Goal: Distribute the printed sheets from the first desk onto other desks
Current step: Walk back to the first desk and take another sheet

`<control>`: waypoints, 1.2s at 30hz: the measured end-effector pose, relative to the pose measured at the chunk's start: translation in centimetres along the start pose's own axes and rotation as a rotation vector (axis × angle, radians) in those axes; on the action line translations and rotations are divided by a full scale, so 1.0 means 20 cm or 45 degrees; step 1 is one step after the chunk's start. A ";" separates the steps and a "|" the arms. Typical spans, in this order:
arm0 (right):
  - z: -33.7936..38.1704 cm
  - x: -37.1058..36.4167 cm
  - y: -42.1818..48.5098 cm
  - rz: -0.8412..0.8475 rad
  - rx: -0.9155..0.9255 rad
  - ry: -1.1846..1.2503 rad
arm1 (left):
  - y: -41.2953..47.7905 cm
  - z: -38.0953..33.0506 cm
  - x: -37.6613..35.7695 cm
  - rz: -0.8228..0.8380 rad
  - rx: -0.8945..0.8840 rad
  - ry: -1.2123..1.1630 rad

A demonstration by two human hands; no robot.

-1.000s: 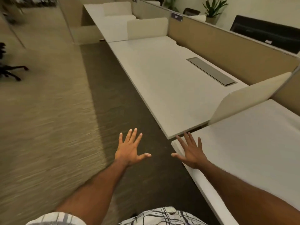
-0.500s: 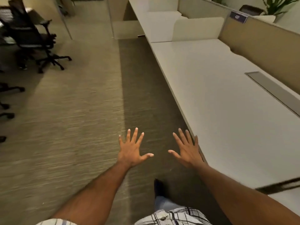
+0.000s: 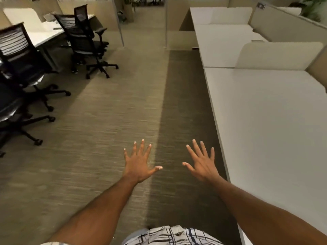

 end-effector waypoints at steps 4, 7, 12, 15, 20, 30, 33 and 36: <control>-0.05 0.01 0.37 0.044 0.030 -0.001 | 0.36 0.08 0.00 0.017 -0.014 0.009; -0.12 -0.01 0.67 0.068 0.023 -0.012 | 0.68 0.14 -0.01 0.003 -0.029 -0.008; -0.20 0.07 1.27 0.042 -0.023 -0.034 | 1.33 0.28 0.08 -0.022 -0.017 -0.038; -0.21 0.17 1.61 0.010 -0.059 -0.045 | 1.70 0.36 0.15 -0.036 -0.051 -0.067; -0.22 0.33 2.18 -0.049 -0.163 0.060 | 2.31 0.46 0.25 -0.040 -0.125 -0.055; -0.46 0.40 3.37 -0.063 -0.211 0.176 | 3.52 0.57 0.32 -0.031 -0.125 -0.001; -0.56 0.43 3.76 -0.033 -0.222 0.216 | 3.89 0.58 0.40 -0.015 -0.107 0.014; -0.65 0.52 4.14 -0.023 -0.191 0.210 | 4.25 0.61 0.52 -0.037 -0.078 0.016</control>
Point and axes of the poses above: each hand's wrist, its own y-axis towards the middle knuckle, its own x-axis out of the back of the hand, z = x × y, the point moved 1 cm from there along y, towards the middle knuckle, and after that the axes turned 2 degrees about -x, right-handed, at the moved point
